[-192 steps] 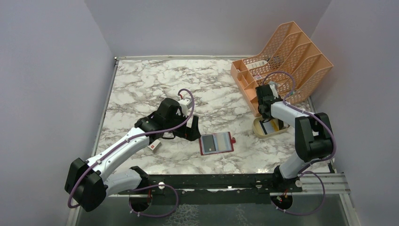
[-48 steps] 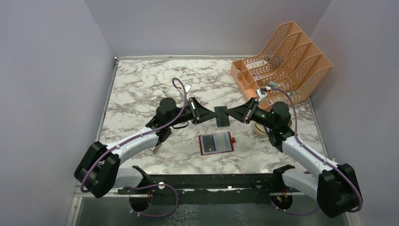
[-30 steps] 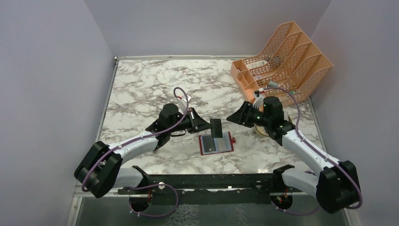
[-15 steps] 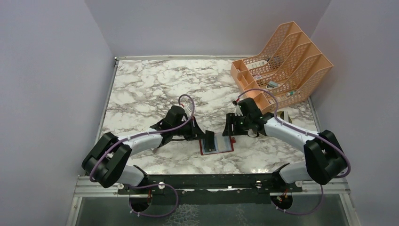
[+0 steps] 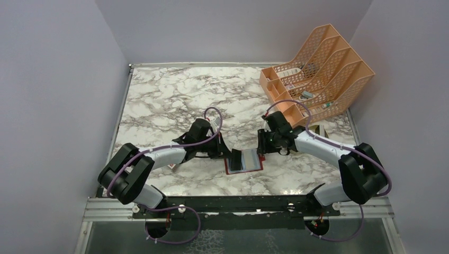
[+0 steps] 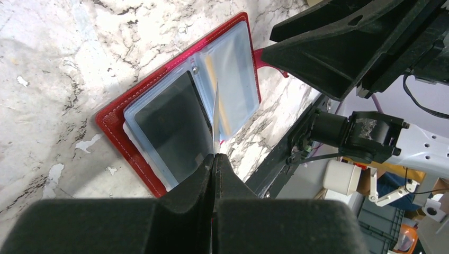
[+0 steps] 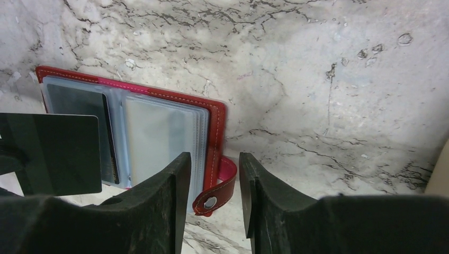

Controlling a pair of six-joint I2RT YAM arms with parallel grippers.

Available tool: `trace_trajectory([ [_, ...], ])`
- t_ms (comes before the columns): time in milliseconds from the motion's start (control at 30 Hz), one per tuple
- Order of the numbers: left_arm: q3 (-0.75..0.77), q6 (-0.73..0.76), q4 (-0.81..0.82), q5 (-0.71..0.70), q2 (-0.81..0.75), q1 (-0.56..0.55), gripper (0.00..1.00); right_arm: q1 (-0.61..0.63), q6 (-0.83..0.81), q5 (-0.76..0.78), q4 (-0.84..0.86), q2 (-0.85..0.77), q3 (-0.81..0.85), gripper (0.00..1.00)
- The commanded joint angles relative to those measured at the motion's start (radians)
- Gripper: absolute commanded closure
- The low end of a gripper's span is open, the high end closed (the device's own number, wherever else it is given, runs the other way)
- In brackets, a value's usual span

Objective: Put the credit cards into the card holder
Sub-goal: Insert the credit card into the card holder.

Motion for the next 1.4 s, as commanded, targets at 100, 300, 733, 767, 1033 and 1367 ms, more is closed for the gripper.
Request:
trace_trajectory([
  [100,0.040,0.055,-0.022,0.048,0.013,0.004,1.00,0.012,0.043,-0.059,0.095,-0.002,-0.074,0.65],
  [300,0.037,0.033,0.007,0.073,0.029,0.006,1.00,0.025,0.068,-0.059,0.116,-0.028,-0.125,0.75],
  [733,0.040,0.026,-0.004,0.059,0.068,0.006,1.00,0.029,0.085,-0.054,0.129,-0.045,-0.160,0.79],
  [767,0.038,0.023,0.004,0.064,0.071,0.007,1.00,0.029,0.086,-0.054,0.131,-0.044,-0.160,0.79],
  [1033,0.036,0.006,0.033,0.072,0.091,0.007,1.00,0.030,0.087,-0.057,0.133,-0.044,-0.159,0.79],
  [1367,0.026,-0.023,0.008,0.031,0.088,0.007,1.00,0.031,0.085,-0.051,0.131,-0.052,-0.161,0.80],
])
